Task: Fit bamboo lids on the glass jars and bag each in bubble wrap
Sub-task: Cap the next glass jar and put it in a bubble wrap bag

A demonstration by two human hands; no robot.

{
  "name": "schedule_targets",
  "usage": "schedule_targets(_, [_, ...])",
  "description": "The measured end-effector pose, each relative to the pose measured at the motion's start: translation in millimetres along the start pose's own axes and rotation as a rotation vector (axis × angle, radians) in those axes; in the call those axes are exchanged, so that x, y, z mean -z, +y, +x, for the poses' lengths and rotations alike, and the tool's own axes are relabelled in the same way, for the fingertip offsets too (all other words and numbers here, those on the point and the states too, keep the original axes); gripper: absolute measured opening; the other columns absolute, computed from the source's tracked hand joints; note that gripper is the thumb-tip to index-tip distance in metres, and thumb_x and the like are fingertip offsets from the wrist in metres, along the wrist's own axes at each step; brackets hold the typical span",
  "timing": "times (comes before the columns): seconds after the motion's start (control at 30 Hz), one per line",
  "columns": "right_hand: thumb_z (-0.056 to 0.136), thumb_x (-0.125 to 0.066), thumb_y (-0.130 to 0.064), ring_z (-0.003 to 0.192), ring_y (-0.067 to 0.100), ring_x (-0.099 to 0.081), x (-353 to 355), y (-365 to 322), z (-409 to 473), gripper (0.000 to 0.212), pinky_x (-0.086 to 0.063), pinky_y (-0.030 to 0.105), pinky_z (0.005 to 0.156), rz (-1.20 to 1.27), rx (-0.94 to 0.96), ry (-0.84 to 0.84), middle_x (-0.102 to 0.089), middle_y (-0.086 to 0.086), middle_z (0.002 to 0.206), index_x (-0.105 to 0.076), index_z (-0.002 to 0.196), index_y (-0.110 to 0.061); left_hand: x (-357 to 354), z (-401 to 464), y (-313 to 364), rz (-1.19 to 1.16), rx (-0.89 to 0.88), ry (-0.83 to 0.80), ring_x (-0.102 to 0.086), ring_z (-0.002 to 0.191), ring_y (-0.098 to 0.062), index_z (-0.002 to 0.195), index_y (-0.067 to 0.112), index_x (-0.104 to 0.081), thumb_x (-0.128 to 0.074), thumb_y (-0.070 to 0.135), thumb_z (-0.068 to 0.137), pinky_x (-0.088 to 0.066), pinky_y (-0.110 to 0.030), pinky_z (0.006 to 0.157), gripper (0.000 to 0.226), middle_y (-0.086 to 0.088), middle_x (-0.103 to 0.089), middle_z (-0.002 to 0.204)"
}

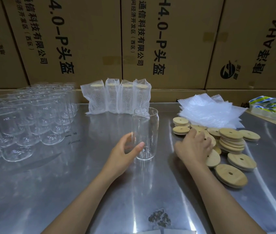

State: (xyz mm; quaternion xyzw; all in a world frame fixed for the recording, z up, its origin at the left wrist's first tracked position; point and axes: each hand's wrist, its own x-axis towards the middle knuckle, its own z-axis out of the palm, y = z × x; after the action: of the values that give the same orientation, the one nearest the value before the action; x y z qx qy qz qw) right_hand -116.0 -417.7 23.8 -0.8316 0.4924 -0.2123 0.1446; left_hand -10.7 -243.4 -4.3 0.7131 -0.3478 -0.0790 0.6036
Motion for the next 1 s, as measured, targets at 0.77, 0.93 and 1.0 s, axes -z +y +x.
schedule_targets(0.77, [0.093,-0.053,-0.044,0.121,0.03,-0.047,-24,-3,6,0.041,-0.045,0.039,0.09,0.049,0.332,-0.134,-0.052,0.006,0.132,-0.054,0.132,-0.034,1,-5,4,0.084,0.017,-0.075,-0.044,0.097,0.033,0.106,0.057,-0.041,-0.071,0.046,0.08,-0.035,0.007,0.076,0.041,0.057,-0.048,0.096])
schedule_targets(0.93, [0.092,-0.061,-0.033,0.11,0.013,-0.056,1,-23,0,0.026,-0.047,0.035,0.092,0.702,0.472,0.256,-0.059,-0.008,0.116,-0.063,0.117,-0.026,-1,1,-6,0.073,0.024,-0.046,-0.051,0.112,0.007,0.116,0.051,-0.04,-0.072,0.051,0.075,-0.04,-0.013,0.092,0.052,0.033,-0.05,0.113])
schedule_targets(1.0, [0.091,-0.063,-0.035,0.111,0.004,-0.054,14,-34,-6,0.026,-0.047,0.029,0.093,0.899,0.586,0.347,-0.057,-0.012,0.117,-0.057,0.116,-0.031,-2,2,-8,0.055,0.02,-0.038,-0.052,0.113,0.002,0.124,0.042,-0.043,-0.074,0.049,0.075,-0.041,-0.017,0.093,0.058,0.025,-0.052,0.118])
